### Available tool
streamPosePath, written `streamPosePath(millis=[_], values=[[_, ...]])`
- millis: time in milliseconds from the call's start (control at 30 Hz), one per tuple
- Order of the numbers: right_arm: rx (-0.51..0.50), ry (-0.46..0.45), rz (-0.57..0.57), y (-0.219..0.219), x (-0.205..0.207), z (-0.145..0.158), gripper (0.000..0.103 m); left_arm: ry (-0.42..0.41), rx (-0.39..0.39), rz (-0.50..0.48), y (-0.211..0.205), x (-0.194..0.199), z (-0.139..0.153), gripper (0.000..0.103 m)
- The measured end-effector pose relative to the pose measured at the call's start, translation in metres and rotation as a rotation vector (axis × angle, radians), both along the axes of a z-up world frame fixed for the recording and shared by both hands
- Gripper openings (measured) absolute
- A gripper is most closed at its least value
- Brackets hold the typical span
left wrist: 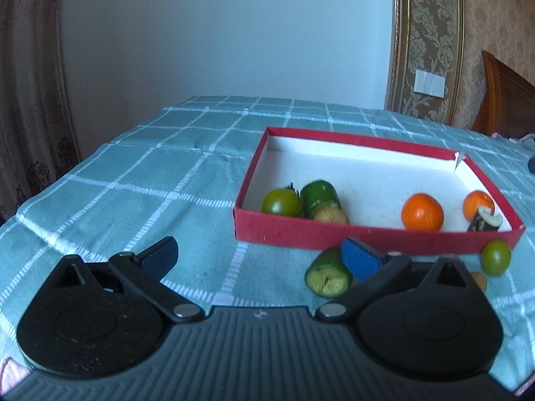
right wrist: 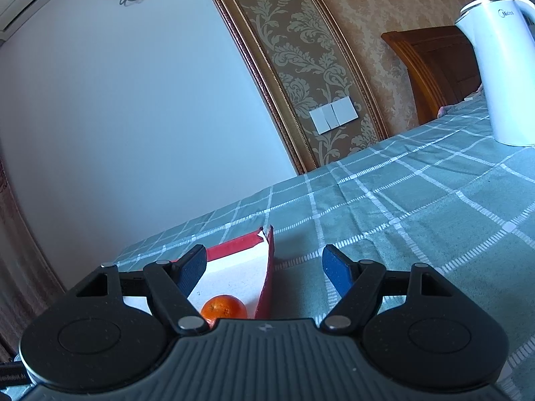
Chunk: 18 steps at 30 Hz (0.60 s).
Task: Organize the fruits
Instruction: 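Withdraw the left gripper from the tray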
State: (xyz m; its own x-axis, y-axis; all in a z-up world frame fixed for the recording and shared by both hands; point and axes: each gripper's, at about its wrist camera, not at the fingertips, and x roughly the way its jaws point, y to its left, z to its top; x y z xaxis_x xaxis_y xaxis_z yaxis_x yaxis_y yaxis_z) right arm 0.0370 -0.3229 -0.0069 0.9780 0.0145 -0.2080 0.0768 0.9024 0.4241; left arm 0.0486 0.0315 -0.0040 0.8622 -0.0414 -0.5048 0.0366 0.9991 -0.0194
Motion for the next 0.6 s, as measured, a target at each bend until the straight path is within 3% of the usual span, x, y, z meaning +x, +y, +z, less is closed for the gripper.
streamPosePath(millis=[67,267,433,600], values=[[-0.002,0.002,0.000,0.001,0.000,0.001,0.076,-0.037,0.022,-0.016,-0.004,-0.004,0.002,0.103],[0.001,-0.006,-0.014,0.001,-0.002,0.001,0.080,-0.036,0.108,-0.077,-0.021,-0.008,0.000,0.103],[-0.002,-0.012,-0.007,0.001,-0.002,0.002,0.080,-0.029,0.060,-0.064,-0.013,-0.006,-0.001,0.103],[-0.032,-0.052,0.032,0.008,-0.010,0.008,0.080,-0.075,-0.005,0.021,0.001,-0.010,0.002,0.103]])
